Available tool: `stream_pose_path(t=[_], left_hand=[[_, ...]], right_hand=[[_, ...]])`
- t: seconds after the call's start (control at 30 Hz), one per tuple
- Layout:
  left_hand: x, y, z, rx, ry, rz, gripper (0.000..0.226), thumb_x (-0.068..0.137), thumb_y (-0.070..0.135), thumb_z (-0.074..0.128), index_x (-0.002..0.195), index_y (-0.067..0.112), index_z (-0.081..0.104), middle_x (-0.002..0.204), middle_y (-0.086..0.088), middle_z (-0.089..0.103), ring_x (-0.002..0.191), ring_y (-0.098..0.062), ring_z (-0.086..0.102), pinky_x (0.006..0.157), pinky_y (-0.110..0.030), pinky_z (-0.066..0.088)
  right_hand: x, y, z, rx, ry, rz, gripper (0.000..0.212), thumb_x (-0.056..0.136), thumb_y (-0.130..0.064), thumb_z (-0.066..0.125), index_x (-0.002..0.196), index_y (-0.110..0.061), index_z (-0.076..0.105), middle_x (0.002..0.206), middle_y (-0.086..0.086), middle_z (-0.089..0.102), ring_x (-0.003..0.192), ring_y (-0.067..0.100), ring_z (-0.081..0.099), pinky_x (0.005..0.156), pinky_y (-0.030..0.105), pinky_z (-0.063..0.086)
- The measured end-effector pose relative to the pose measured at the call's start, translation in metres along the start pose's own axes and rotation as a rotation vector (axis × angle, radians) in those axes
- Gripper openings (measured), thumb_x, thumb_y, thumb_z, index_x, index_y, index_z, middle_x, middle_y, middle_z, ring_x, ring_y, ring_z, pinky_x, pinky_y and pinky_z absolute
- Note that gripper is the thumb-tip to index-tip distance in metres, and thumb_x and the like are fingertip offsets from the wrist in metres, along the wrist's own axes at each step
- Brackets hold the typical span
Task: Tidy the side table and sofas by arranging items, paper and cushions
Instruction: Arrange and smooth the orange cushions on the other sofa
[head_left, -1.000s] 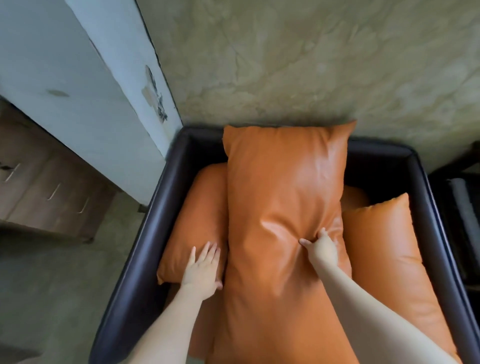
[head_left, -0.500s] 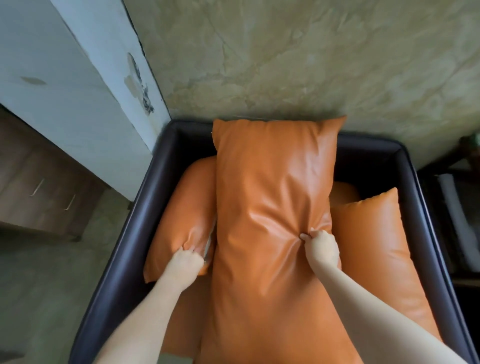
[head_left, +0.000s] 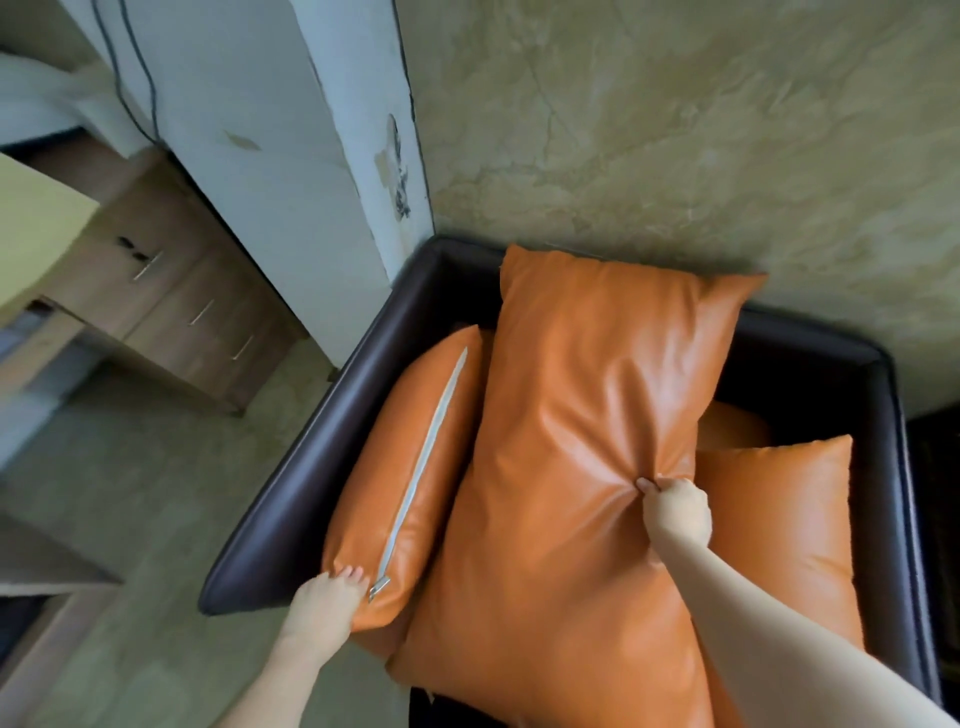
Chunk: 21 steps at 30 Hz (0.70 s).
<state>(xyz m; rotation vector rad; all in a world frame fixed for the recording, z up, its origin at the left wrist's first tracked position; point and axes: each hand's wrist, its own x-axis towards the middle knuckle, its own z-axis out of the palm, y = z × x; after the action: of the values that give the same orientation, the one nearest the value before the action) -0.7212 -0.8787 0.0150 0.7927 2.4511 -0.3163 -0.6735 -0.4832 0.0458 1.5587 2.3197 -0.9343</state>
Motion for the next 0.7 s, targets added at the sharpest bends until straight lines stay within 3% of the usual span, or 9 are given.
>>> stream_pose_path(t=[0.07,0.17,0.27,0.3,0.37,0.43,0.5,0.6,0.7], left_hand=[[0.0,0.005,-0.003,0.073,-0.011,-0.047,0.048,0.085,0.006,0.049,0.132,0.016,0.055,0.134,0.0,0.057,0.125,-0.014,0.052,0.1,-0.028,0.041],[0.004,0.03,-0.029,0.003,-0.055,-0.218,0.036,0.091,0.02,0.04,0.119,0.018,0.062,0.119,0.001,0.065,0.113,-0.019,0.06,0.09,-0.028,0.043],[0.027,0.048,-0.042,-0.126,0.169,-0.178,0.039,0.078,0.012,0.044,0.107,0.016,0.07,0.108,-0.003,0.069,0.098,-0.024,0.067,0.085,-0.034,0.052],[0.038,0.054,-0.043,-0.132,0.227,-0.121,0.046,0.081,0.012,0.045,0.122,0.015,0.064,0.127,-0.007,0.061,0.114,-0.026,0.06,0.096,-0.039,0.047],[0.056,0.067,-0.05,-0.088,0.126,-0.047,0.058,0.096,0.026,0.04,0.15,0.016,0.024,0.159,-0.005,0.016,0.146,-0.024,0.016,0.117,-0.044,0.016],[0.068,0.073,-0.054,-0.027,0.0,-0.05,0.071,0.099,0.039,0.038,0.152,0.016,-0.002,0.16,-0.004,-0.011,0.147,-0.022,-0.011,0.117,-0.045,-0.002],[0.073,0.068,-0.049,0.045,-0.074,-0.086,0.079,0.097,0.044,0.041,0.151,0.015,-0.009,0.158,-0.004,-0.018,0.145,-0.023,-0.017,0.117,-0.046,-0.003],[0.066,0.05,-0.038,0.092,-0.18,-0.112,0.084,0.095,0.045,0.046,0.151,0.02,-0.011,0.156,0.0,-0.026,0.145,-0.023,-0.019,0.117,-0.047,0.0],[0.057,0.023,-0.032,0.052,-0.202,-0.148,0.084,0.094,0.048,0.046,0.15,0.024,-0.012,0.156,0.002,-0.026,0.146,-0.023,-0.016,0.118,-0.045,0.004]], right_hand=[[0.001,0.002,0.001,0.006,-0.012,0.003,0.037,0.096,-0.03,0.048,0.126,-0.01,0.058,0.108,0.02,0.065,0.098,0.036,0.062,0.074,0.034,0.045],[0.002,0.003,0.001,0.003,-0.03,0.012,0.037,0.096,-0.029,0.049,0.127,-0.009,0.057,0.109,0.02,0.065,0.098,0.035,0.062,0.072,0.033,0.045],[0.001,-0.002,-0.001,-0.027,-0.035,-0.008,0.034,0.097,-0.026,0.047,0.122,-0.006,0.06,0.107,0.021,0.065,0.1,0.036,0.061,0.074,0.034,0.045],[0.001,-0.004,-0.002,-0.069,-0.041,-0.028,0.032,0.098,-0.025,0.046,0.12,-0.006,0.061,0.106,0.02,0.065,0.101,0.035,0.06,0.072,0.033,0.044],[0.0,-0.003,0.0,-0.138,-0.041,-0.041,0.033,0.099,-0.025,0.041,0.122,-0.01,0.058,0.106,0.016,0.065,0.101,0.033,0.06,0.067,0.031,0.042],[-0.002,0.0,0.003,-0.13,-0.052,-0.051,0.032,0.099,-0.025,0.04,0.124,-0.011,0.057,0.111,0.014,0.064,0.102,0.031,0.059,0.068,0.033,0.043],[-0.001,0.003,0.008,-0.048,-0.046,-0.042,0.03,0.098,-0.025,0.043,0.119,-0.008,0.056,0.112,0.015,0.063,0.1,0.032,0.059,0.071,0.035,0.046],[0.0,0.006,0.013,-0.139,-0.031,-0.05,0.044,0.099,-0.035,0.033,0.137,-0.014,0.04,0.11,0.016,0.064,0.091,0.033,0.064,0.063,0.033,0.05],[0.002,0.015,0.017,-0.12,-0.017,-0.078,0.053,0.097,-0.046,0.029,0.143,-0.02,0.032,0.122,0.011,0.059,0.098,0.033,0.063,0.077,0.039,0.054]])
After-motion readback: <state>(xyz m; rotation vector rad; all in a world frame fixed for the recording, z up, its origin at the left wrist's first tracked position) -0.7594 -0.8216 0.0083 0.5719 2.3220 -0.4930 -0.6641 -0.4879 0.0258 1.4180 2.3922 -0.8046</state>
